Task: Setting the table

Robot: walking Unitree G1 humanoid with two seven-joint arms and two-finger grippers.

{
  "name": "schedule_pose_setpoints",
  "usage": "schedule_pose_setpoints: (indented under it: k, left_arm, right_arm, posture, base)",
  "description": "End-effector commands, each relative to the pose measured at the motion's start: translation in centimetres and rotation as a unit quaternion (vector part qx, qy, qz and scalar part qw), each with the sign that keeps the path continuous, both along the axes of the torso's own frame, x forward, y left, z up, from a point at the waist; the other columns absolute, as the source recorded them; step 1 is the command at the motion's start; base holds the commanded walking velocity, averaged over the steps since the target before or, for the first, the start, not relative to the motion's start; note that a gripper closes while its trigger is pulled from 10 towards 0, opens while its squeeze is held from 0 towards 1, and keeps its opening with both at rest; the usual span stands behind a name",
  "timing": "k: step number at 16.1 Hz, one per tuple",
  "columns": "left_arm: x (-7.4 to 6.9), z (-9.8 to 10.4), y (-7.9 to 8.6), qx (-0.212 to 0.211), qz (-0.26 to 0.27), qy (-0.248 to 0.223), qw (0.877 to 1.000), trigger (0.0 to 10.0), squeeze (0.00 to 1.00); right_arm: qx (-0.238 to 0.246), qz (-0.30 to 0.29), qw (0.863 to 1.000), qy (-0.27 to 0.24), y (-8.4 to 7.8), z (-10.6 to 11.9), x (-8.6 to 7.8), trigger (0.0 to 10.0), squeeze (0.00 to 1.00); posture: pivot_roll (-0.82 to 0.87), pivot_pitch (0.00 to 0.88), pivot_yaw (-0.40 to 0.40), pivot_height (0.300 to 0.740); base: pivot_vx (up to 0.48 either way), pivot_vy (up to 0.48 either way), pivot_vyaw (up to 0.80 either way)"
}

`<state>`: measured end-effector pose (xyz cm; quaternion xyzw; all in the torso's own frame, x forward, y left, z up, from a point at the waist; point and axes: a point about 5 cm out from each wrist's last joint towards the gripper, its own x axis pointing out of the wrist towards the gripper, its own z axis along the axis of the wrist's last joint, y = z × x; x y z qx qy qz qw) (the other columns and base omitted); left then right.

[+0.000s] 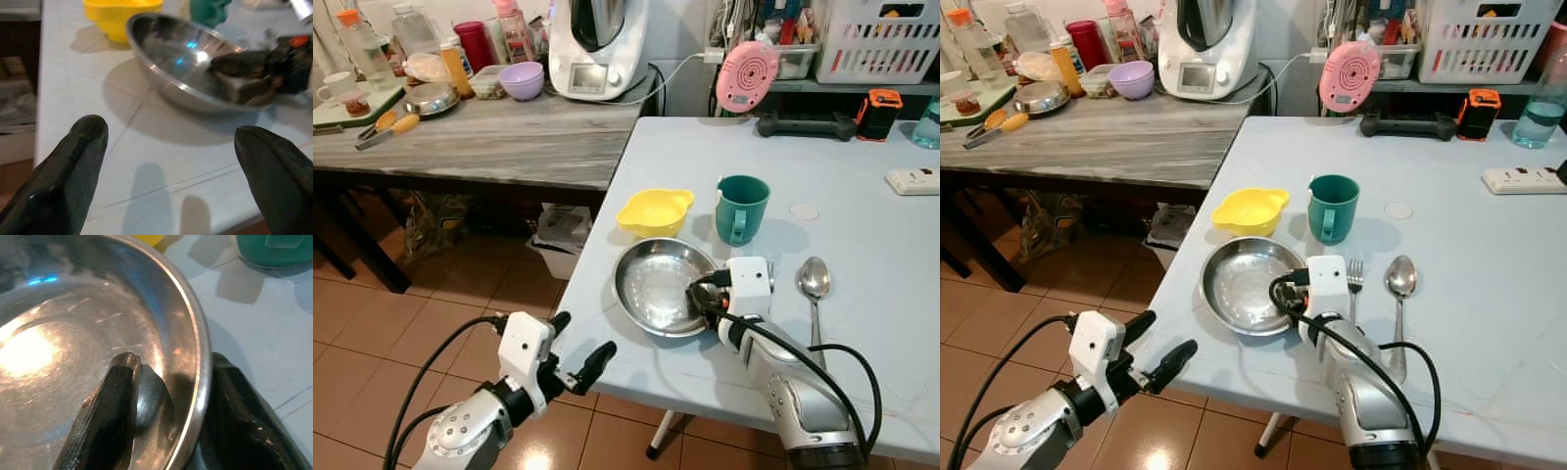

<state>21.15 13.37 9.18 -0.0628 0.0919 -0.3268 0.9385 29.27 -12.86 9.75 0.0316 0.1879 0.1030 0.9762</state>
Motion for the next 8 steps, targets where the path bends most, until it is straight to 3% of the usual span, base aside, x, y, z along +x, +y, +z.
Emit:
schedule_pose_setpoints:
  k: [1,8]
  left_arm:
    - [0.14,0.04,0.38,-0.008,0.002,-0.001,1.0,10.0,0.0]
    - [-0.25,0.18,0.86,-0.016,0.0,-0.007,1.0,10.0,0.0]
  right_arm:
    - [0.003,-0.001,1.0,0.016,0.1,-0.52,-0.01,0.0,0.0]
    - [-0.002,-0.012,1.0,0.025,-0.23,-0.74,-0.02,0.0,0.0]
  posture:
    - [-0.21,0.025,0.091,0.74]
    - [-0.21,0.023,0.09,0.74]
  base:
    - [0.0,0.0,0.0]
    - [0.0,0.0,0.0]
